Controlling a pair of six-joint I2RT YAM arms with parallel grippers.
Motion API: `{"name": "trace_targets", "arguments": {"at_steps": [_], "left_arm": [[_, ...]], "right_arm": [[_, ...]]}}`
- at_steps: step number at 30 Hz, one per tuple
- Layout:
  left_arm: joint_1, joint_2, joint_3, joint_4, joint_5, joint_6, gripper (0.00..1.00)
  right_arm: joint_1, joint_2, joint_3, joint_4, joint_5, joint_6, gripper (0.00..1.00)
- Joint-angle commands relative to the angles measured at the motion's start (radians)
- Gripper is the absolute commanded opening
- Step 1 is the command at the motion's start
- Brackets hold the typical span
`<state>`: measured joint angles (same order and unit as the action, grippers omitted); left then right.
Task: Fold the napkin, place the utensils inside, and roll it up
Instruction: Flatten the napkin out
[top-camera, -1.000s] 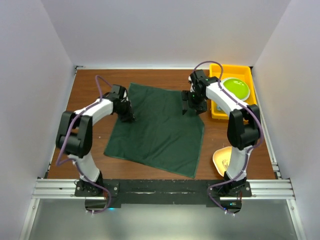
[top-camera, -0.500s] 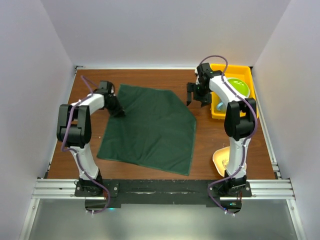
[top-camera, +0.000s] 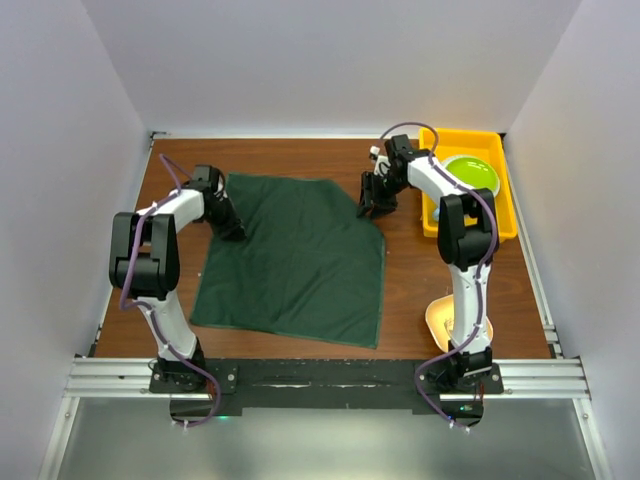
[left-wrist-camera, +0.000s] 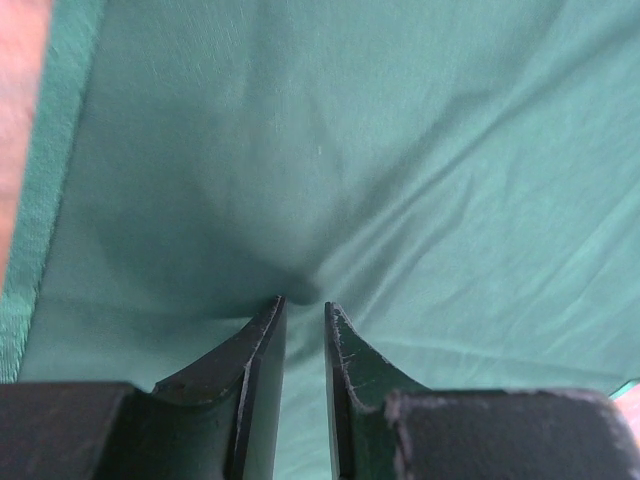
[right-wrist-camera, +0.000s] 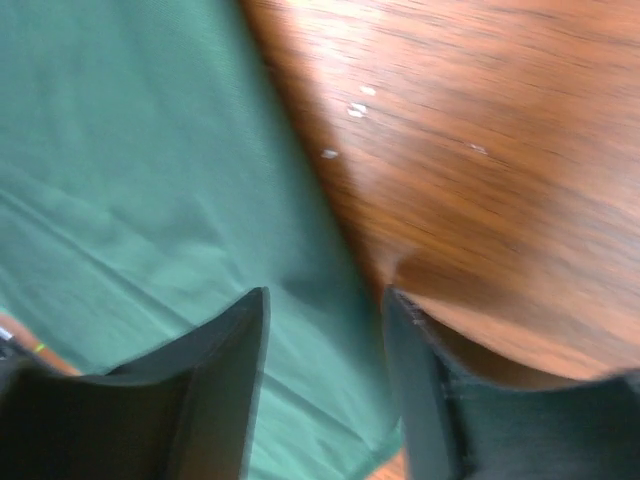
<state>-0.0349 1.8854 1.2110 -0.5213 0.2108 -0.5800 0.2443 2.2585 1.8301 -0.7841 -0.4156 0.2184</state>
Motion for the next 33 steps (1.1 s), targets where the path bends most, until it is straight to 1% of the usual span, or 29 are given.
{"name": "trace_targets", "arguments": {"at_steps": [1, 2, 4, 5, 6, 7, 8, 9, 11, 12, 14, 15, 16, 18, 19, 22, 25, 26, 27, 28, 29, 33], "left_arm": [[-0.01, -0.063, -0.022, -0.045, 0.001, 0.032, 0.27], [-0.01, -0.063, -0.022, -0.045, 0.001, 0.031, 0.27], [-0.01, -0.072, -0.022, -0.043, -0.002, 0.028, 0.27], [-0.008, -0.075, -0.019, -0.046, -0.002, 0.026, 0.27], [-0.01, -0.078, -0.015, -0.043, -0.004, 0.026, 0.27], [-0.01, -0.084, -0.014, -0.045, -0.005, 0.026, 0.27], [-0.01, -0.085, -0.013, -0.043, -0.005, 0.026, 0.27], [-0.01, -0.086, -0.013, -0.042, -0.007, 0.025, 0.27], [-0.011, -0.083, -0.014, -0.04, -0.004, 0.025, 0.27], [-0.011, -0.081, -0.013, -0.042, -0.004, 0.023, 0.27], [-0.011, -0.08, -0.013, -0.046, -0.004, 0.028, 0.27], [-0.013, -0.083, -0.016, -0.046, -0.004, 0.028, 0.27], [-0.013, -0.086, -0.018, -0.048, -0.004, 0.029, 0.27], [-0.014, -0.088, -0.018, -0.052, -0.001, 0.032, 0.28], [-0.016, -0.086, -0.018, -0.055, -0.001, 0.034, 0.28], [-0.022, -0.094, -0.014, -0.062, 0.007, 0.035, 0.28], [-0.033, -0.106, -0.022, -0.062, 0.004, 0.039, 0.28], [-0.037, -0.108, -0.024, -0.059, 0.007, 0.04, 0.29], [-0.039, -0.106, -0.028, -0.06, 0.01, 0.042, 0.29], [-0.039, -0.105, -0.03, -0.062, 0.015, 0.043, 0.29], [-0.04, -0.103, -0.034, -0.06, 0.016, 0.045, 0.29], [-0.045, -0.106, -0.045, -0.054, 0.019, 0.048, 0.29]], "right_arm": [[0.045, -0.019, 0.008, 0.072, -0.147, 0.012, 0.39], [0.061, -0.033, 0.003, 0.068, -0.178, 0.018, 0.33], [0.127, -0.062, 0.0, 0.025, -0.158, 0.033, 0.22], [0.156, -0.109, -0.003, 0.008, -0.131, 0.033, 0.2], [0.227, -0.141, -0.014, -0.007, -0.032, 0.036, 0.2], [0.274, -0.169, -0.021, -0.029, 0.018, 0.018, 0.21], [0.324, -0.191, -0.026, -0.041, 0.053, 0.003, 0.32], [0.414, -0.215, -0.046, -0.05, 0.069, -0.007, 0.36], [0.469, -0.214, -0.058, -0.088, 0.037, -0.02, 0.45], [0.47, -0.23, -0.084, -0.087, 0.023, -0.01, 0.51], [0.449, -0.273, -0.121, -0.025, 0.012, 0.018, 0.6], [0.417, -0.307, -0.161, 0.009, 0.015, 0.03, 0.71], [0.393, -0.31, -0.179, 0.064, 0.033, 0.062, 0.75], [0.324, -0.281, -0.169, 0.083, 0.026, 0.091, 0.77], [0.31, -0.231, -0.151, 0.068, 0.028, 0.108, 0.78], [0.282, -0.125, -0.031, 0.014, 0.064, 0.105, 0.78], [0.274, -0.076, 0.029, 0.045, 0.093, 0.105, 0.78], [0.274, -0.042, 0.072, 0.036, 0.104, 0.095, 0.75], [0.274, -0.022, 0.095, 0.017, 0.119, 0.078, 0.7], [0.274, -0.013, 0.107, 0.014, 0.13, 0.056, 0.6], [0.274, -0.008, 0.106, 0.025, 0.133, 0.052, 0.54], [0.273, -0.005, 0.11, 0.057, 0.167, 0.035, 0.46]]}}
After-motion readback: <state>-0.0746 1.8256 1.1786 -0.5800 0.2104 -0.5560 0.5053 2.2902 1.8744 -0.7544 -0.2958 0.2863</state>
